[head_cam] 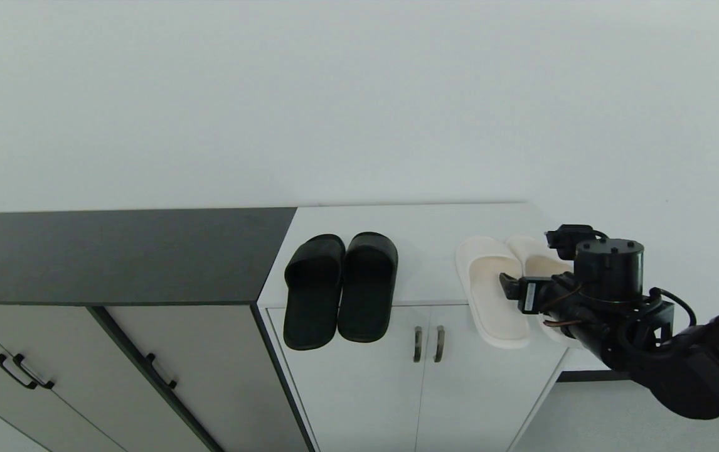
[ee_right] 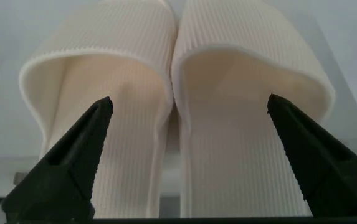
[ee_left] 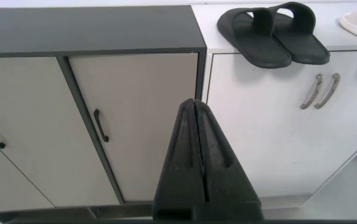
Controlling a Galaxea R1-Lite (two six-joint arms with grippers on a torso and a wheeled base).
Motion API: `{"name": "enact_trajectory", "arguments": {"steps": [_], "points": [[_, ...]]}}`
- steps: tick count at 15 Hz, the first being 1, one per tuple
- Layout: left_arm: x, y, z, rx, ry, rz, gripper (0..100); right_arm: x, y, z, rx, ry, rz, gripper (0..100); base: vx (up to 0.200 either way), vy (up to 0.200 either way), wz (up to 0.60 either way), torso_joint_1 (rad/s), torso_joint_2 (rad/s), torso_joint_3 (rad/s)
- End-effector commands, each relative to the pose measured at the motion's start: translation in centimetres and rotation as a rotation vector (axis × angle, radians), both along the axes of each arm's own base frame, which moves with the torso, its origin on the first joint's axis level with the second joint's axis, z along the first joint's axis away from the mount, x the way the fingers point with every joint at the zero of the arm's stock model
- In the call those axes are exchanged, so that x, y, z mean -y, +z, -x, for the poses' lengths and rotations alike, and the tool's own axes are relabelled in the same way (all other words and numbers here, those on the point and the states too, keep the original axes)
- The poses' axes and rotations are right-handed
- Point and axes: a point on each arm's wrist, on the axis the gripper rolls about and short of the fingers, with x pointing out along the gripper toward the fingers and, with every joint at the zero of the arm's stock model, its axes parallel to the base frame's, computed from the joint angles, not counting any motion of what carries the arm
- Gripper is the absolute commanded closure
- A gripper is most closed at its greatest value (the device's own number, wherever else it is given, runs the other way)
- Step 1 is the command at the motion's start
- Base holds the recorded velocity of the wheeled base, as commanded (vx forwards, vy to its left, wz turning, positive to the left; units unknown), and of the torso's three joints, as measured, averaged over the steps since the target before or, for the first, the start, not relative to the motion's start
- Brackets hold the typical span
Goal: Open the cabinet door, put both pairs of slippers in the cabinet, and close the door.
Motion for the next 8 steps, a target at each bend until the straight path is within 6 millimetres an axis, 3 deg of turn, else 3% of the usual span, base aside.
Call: {"name": "enact_trajectory", "arguments": {"steps": [1, 8], "points": [[0.0, 0.0, 0.0, -0.001, 0.001, 0.001, 100, -0.6, -0.6, -1.3, -0.002, -0.004, 0.002, 0, 0.0, 0.0, 0.0, 0.0, 0.0, 0.0], [0.0, 0.0, 0.0, -0.001, 0.0, 0.001, 100, -0.5, -1.7, -4.7, 0.006, -0.047, -0.003, 0, 0.0, 0.0, 0.0, 0.0, 0.0, 0.0]]}}
